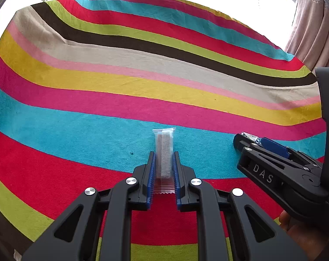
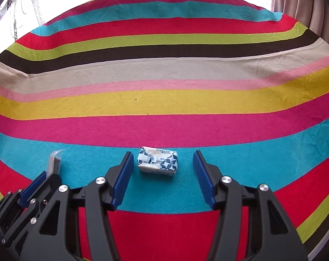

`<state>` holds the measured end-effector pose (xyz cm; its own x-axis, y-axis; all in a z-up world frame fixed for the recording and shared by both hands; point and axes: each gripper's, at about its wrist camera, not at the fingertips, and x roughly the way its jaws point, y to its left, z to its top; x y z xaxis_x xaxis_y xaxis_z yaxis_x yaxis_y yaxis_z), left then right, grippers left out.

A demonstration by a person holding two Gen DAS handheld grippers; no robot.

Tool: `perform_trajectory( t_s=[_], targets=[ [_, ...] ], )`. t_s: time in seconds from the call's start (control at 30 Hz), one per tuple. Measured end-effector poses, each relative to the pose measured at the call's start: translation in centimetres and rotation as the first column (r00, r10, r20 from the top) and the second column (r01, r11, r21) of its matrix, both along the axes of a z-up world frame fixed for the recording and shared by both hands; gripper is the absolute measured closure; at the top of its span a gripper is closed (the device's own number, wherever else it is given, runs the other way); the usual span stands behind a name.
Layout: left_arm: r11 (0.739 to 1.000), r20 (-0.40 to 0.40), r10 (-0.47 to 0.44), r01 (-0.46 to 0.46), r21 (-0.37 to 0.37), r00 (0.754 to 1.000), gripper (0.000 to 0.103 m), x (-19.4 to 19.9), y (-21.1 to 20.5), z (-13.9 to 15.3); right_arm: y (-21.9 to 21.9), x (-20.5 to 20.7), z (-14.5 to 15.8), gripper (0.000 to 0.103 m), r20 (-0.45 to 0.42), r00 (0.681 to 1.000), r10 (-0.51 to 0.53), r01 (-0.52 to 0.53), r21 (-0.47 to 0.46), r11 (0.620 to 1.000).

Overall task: Organize snacks
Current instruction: 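Grasp the slim clear stick packet with the left tool while the right tool grasps the blue-white cube, then lift both held snacks and carry them over the white box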

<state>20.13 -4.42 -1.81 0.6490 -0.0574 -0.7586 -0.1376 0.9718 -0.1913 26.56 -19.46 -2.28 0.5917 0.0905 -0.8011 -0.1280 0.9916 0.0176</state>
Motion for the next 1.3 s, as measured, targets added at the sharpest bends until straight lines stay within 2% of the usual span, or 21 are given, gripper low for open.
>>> perform_trajectory(
  t_s=[0.07, 0.1, 0.63, 0.97, 1.3],
  targets=[
    [1.000, 0.001, 0.001, -0.001, 0.001, 1.000, 0.090, 0.0, 0.0, 0.0, 0.0, -0.1, 0.0, 0.066, 0.003, 1.000, 0.011, -0.011, 0.005, 1.000],
    [1.000, 0.000, 0.000, 0.000, 0.003, 1.000, 0.090, 0.0, 0.0, 0.0, 0.0, -0.2, 0.0, 0.068, 0.004, 1.000, 0.015, -0.015, 0.005, 1.000],
    [1.000, 0.007, -0.007, 0.007, 0.029, 1.000, 0.090, -1.4, -1.1, 1.2, -1.6, -4.6, 0.6, 0.068, -0.036, 0.999, 0.015, -0.013, 0.044, 0.999],
    [0.999, 0.019, -0.021, 0.021, 0.031, 1.000, 0.090, -4.6, -3.4, 3.0, -4.5, -9.4, 2.8, 0.068, -0.009, 1.000, 0.001, 0.000, 0.109, 0.994],
    [0.995, 0.023, -0.069, 0.067, 0.068, 0.997, 0.090, -7.8, -6.7, 4.5, -7.5, -13.5, 4.6, 0.068, 0.018, 1.000, -0.005, 0.003, 0.152, 0.988]
  ],
)
